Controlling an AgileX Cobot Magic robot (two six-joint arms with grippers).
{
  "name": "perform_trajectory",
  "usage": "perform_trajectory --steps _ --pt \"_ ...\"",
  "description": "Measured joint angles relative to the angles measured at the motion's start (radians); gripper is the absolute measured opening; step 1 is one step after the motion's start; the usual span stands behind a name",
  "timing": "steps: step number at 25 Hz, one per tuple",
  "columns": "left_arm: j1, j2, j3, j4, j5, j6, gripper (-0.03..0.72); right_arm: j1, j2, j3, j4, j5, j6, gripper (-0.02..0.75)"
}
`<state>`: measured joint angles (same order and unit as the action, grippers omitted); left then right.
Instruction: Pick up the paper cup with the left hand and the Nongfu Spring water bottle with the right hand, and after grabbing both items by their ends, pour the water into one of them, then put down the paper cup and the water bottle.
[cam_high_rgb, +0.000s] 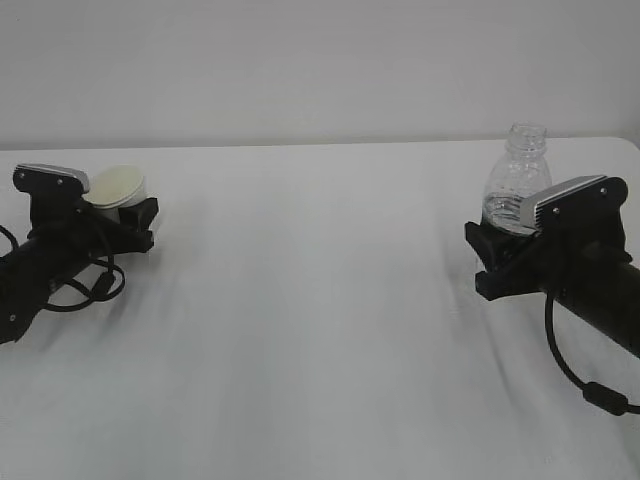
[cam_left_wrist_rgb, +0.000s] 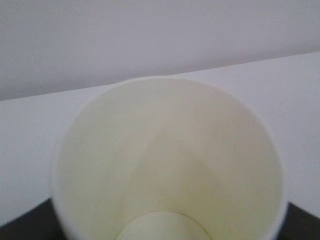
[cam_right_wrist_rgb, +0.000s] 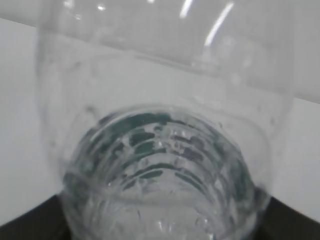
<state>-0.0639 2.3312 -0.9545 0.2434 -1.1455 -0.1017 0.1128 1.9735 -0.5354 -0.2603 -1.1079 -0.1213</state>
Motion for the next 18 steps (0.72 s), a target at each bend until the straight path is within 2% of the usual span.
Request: perform_trajectory --steps 11,18 --pt "0.000 -0.105 0.041 0.193 0.002 -0.043 0.481 0.000 0.000 0.000 -0.002 0.000 0.000 0.438" --pt "0.000 -0.154 0.055 0.363 0.002 -0.128 0.481 0.000 0.000 0.000 -0.002 0.000 0.000 0.438"
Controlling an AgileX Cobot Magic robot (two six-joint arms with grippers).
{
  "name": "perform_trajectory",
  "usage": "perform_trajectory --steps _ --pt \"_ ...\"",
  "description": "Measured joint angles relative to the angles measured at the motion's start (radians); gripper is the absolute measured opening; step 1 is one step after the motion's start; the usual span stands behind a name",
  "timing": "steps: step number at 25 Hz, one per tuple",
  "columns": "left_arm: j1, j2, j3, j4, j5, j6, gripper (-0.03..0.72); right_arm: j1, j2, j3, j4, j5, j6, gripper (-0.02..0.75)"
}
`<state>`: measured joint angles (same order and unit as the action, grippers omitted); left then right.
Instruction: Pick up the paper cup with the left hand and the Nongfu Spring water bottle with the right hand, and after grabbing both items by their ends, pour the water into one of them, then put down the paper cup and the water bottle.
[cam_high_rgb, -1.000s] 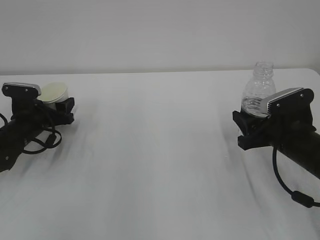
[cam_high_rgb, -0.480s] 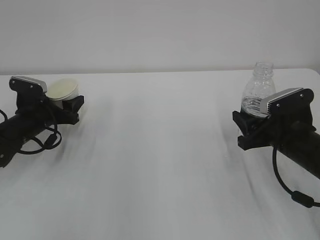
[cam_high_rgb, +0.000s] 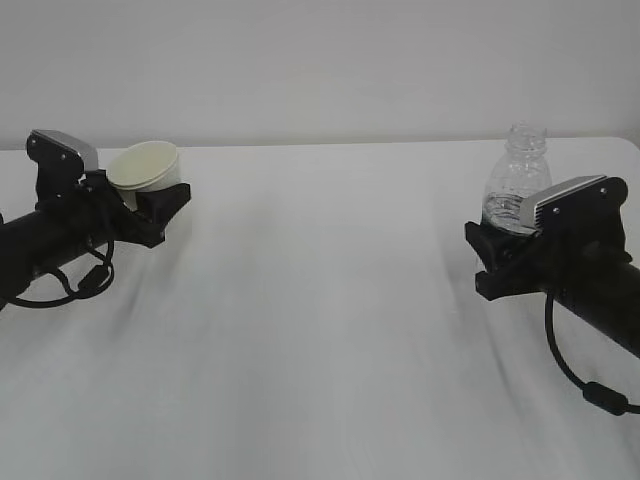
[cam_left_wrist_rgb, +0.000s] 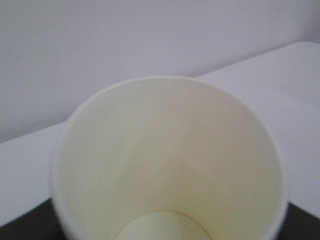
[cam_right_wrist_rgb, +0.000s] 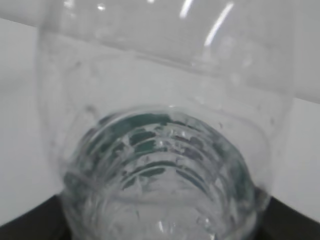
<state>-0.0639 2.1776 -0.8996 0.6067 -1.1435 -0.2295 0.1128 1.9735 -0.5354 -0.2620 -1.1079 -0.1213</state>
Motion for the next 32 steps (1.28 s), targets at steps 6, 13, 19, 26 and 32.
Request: perform_trajectory --steps 6,13,19,26,32 --pt "-0.006 -0.005 0.000 0.139 0.000 -0.069 0.481 0.000 0.000 0.000 -0.010 0.000 0.000 0.438" --pt "-0.058 -0.005 0.000 0.245 0.000 -0.093 0.480 0.000 0.000 0.000 -0.051 -0.002 0.000 0.438" --pt "-0.138 -0.005 0.000 0.271 0.000 -0.100 0.480 0.000 0.000 0.000 -0.083 -0.002 0.000 0.438" --pt "-0.249 -0.005 0.000 0.281 0.000 -0.102 0.480 0.000 0.000 0.000 -0.123 -0.002 0.000 0.438" --pt "-0.327 -0.005 0.000 0.284 0.000 -0.102 0.480 0.000 0.000 0.000 -0.153 -0.002 0.000 0.438"
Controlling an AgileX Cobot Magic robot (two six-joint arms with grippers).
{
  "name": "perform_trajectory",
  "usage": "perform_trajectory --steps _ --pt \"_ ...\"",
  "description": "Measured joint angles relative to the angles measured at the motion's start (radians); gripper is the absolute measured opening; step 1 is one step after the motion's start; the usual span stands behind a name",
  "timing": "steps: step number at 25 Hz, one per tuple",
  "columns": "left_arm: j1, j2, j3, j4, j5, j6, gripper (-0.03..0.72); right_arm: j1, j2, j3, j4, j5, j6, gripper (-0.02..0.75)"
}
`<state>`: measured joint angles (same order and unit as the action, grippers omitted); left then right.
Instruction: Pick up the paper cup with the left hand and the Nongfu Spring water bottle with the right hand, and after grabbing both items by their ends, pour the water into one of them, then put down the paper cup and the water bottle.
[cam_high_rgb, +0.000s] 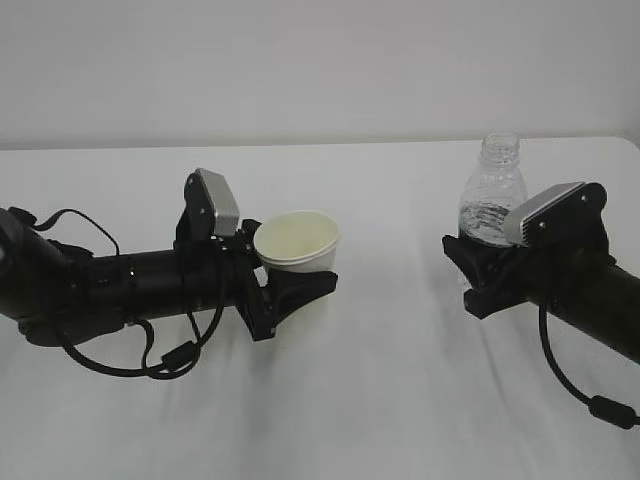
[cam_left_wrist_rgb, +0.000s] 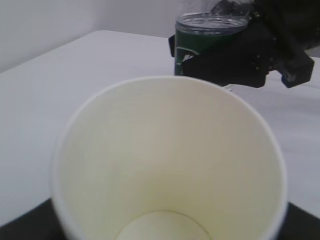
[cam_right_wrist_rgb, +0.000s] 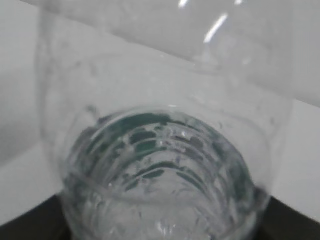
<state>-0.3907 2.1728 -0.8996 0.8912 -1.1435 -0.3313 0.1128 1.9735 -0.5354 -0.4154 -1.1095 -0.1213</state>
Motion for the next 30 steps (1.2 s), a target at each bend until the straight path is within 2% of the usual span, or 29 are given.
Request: perform_trajectory --steps 11,21,30 --pt "-0.122 0.000 0.000 0.002 0.000 0.000 0.476 0.000 0.000 0.000 -0.087 0.000 0.000 0.438" --pt "-0.167 0.000 0.000 0.034 0.000 -0.008 0.475 0.000 0.000 0.000 -0.201 0.000 -0.028 0.438" --pt "-0.203 0.000 0.000 0.060 0.000 -0.008 0.475 0.000 0.000 0.000 -0.214 0.000 -0.138 0.438"
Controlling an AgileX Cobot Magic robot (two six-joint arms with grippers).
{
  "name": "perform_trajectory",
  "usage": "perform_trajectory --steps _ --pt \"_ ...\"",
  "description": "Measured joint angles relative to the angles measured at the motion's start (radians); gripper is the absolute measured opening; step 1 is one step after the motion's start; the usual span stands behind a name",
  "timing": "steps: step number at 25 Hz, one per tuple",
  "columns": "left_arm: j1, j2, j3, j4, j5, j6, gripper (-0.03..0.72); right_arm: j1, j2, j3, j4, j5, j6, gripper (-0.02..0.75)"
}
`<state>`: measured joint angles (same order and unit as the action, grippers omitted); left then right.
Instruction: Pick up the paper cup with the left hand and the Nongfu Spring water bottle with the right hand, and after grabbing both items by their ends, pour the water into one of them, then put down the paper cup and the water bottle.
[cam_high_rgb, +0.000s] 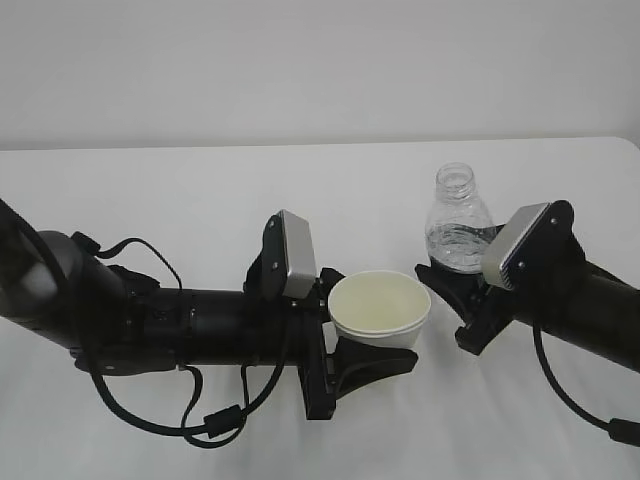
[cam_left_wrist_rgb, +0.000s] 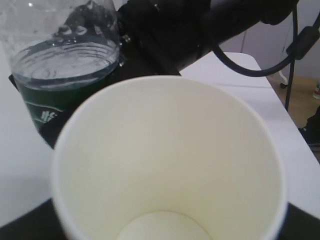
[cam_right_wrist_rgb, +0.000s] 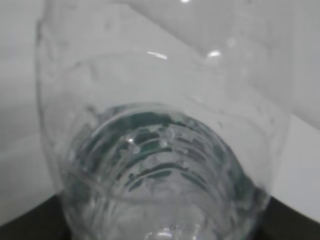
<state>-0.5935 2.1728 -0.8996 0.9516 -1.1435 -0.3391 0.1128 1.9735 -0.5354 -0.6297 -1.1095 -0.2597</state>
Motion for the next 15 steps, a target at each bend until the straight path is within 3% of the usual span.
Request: perform_trajectory --steps 15 --pt "0.000 0.000 0.000 0.002 0.000 -0.002 0.475 0.000 -0.002 0.000 -0.002 0.000 -0.224 0.438"
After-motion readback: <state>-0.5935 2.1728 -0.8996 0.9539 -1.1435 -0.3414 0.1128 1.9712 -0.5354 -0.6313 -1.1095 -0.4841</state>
